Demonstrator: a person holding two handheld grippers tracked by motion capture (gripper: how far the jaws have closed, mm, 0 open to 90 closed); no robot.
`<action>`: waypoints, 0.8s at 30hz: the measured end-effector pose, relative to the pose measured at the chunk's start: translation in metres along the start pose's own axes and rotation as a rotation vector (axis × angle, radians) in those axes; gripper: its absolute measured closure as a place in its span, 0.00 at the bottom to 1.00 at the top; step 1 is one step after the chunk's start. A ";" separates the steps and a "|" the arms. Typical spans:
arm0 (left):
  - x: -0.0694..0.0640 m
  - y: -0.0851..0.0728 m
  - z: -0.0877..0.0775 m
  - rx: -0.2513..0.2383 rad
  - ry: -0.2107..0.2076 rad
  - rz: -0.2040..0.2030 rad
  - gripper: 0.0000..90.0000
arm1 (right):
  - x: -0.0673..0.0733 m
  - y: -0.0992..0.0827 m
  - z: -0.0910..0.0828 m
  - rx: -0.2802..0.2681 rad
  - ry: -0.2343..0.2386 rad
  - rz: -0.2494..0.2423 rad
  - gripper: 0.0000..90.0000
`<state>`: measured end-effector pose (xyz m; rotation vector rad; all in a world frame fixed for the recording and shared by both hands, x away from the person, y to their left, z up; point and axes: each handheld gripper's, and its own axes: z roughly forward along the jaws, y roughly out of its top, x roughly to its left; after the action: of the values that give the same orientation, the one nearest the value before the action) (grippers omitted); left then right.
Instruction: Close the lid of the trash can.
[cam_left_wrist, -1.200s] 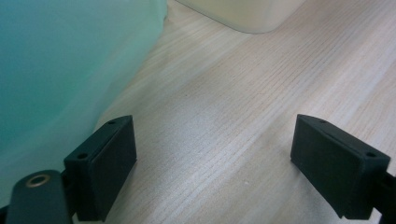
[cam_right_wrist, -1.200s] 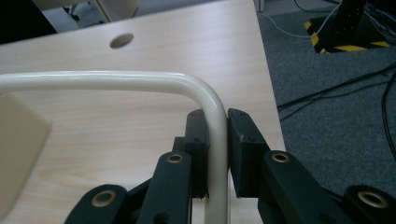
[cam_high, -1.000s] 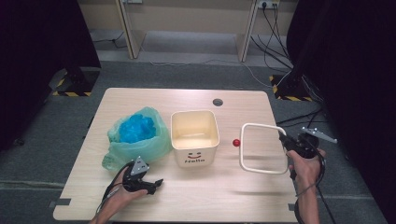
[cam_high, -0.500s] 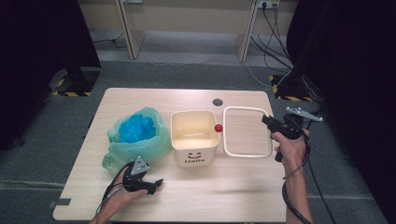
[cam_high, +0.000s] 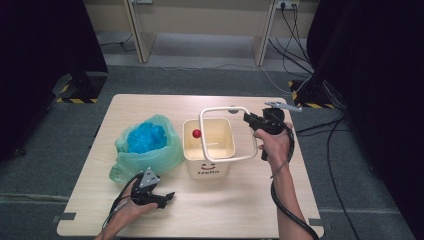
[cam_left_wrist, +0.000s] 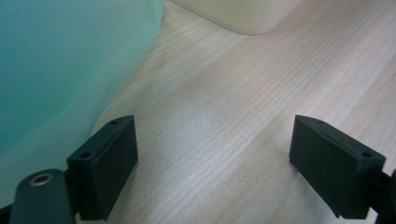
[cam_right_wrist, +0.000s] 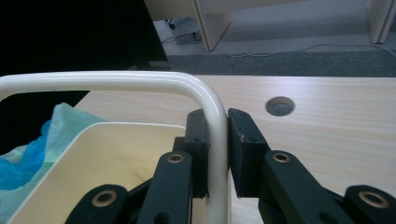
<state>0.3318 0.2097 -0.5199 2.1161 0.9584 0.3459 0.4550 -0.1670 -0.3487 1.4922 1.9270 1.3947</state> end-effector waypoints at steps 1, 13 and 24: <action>-0.001 0.001 -0.002 -0.013 -0.012 -0.011 0.17 | 0.005 0.002 0.003 0.007 0.006 0.000 0.88; -0.015 0.041 -0.040 -0.275 0.021 -0.015 0.17 | 0.053 0.022 0.031 0.079 0.009 -0.056 0.88; -0.032 0.080 -0.043 -0.424 0.026 0.009 0.17 | 0.053 0.012 0.044 0.135 -0.039 -0.026 0.87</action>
<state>0.3296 0.1758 -0.4298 1.7328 0.8077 0.5312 0.4729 -0.1001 -0.3438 1.5360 2.0450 1.2374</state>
